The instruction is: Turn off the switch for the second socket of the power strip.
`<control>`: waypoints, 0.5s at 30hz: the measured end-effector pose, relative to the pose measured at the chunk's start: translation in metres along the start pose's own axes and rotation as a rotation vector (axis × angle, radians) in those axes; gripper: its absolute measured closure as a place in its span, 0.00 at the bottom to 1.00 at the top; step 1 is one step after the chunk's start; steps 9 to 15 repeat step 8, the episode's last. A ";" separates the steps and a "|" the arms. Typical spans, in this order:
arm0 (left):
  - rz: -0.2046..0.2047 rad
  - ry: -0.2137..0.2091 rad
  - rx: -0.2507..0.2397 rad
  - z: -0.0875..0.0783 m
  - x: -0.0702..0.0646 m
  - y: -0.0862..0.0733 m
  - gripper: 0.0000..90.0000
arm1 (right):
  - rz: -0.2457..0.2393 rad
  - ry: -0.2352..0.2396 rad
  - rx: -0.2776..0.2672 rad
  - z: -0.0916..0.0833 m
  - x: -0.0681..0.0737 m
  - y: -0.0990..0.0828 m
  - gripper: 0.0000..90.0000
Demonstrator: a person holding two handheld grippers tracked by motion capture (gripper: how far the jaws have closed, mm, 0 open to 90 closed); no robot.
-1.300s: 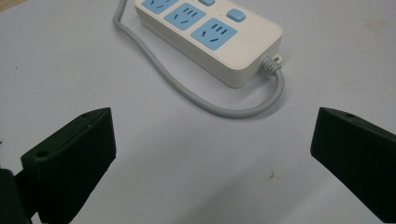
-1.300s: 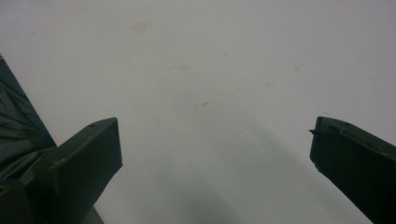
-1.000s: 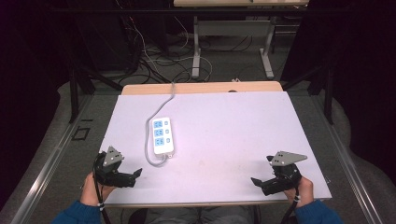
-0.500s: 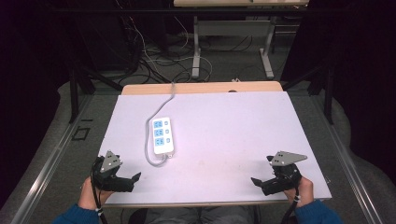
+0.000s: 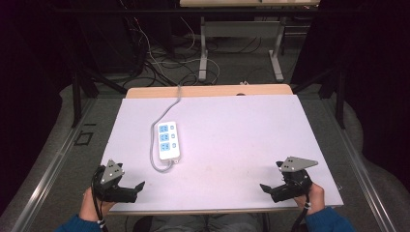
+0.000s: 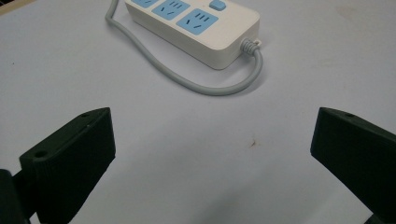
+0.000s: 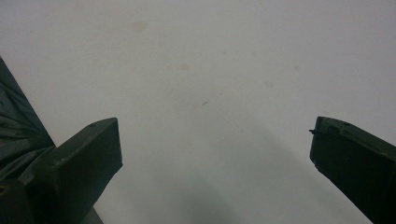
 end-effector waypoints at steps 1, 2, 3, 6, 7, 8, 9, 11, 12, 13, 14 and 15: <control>0.005 0.000 0.005 0.000 0.000 0.000 0.00 | -0.001 -0.004 -0.001 0.000 0.000 0.000 0.02; 0.008 -0.002 0.012 0.000 0.000 0.000 0.00 | -0.002 -0.004 -0.002 0.000 0.000 0.000 0.02; 0.008 -0.003 0.012 0.000 0.000 0.000 0.00 | -0.001 -0.004 0.000 0.000 0.000 0.000 0.02; 0.006 -0.007 0.008 0.002 -0.001 0.000 0.00 | -0.003 -0.001 -0.002 0.000 0.000 0.000 0.02; 0.010 -0.008 0.012 0.002 -0.001 0.000 0.00 | -0.003 -0.001 -0.002 0.000 0.000 0.000 0.02; 0.009 -0.008 0.011 0.002 -0.001 0.000 0.00 | -0.004 0.001 0.000 0.000 0.000 0.000 0.02; 0.009 -0.008 0.011 0.002 -0.001 0.000 0.00 | -0.004 0.001 0.000 0.000 0.000 0.000 0.02; 0.009 -0.008 0.011 0.002 -0.001 0.000 0.00 | -0.004 0.001 0.000 0.000 0.000 0.000 0.02; 0.009 -0.008 0.011 0.002 -0.001 0.000 0.00 | -0.004 0.001 0.000 0.000 0.000 0.000 0.02; 0.009 -0.008 0.011 0.002 -0.001 0.000 0.00 | -0.004 0.001 0.000 0.000 0.000 0.000 0.02; 0.009 -0.008 0.011 0.002 -0.001 0.000 0.00 | -0.004 0.001 0.000 0.000 0.000 0.000 0.02; 0.009 -0.008 0.011 0.002 -0.001 0.000 0.00 | -0.004 0.001 0.000 0.000 0.000 0.000 0.02</control>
Point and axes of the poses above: each handheld gripper's, and its own axes: z roughly forward along the jaws, y roughly out of its top, x roughly to its left, the point moved 4 cm from there along z, roughly forward along the jaws, and after that the axes turned 6 degrees about -y, right-handed, at the moved point
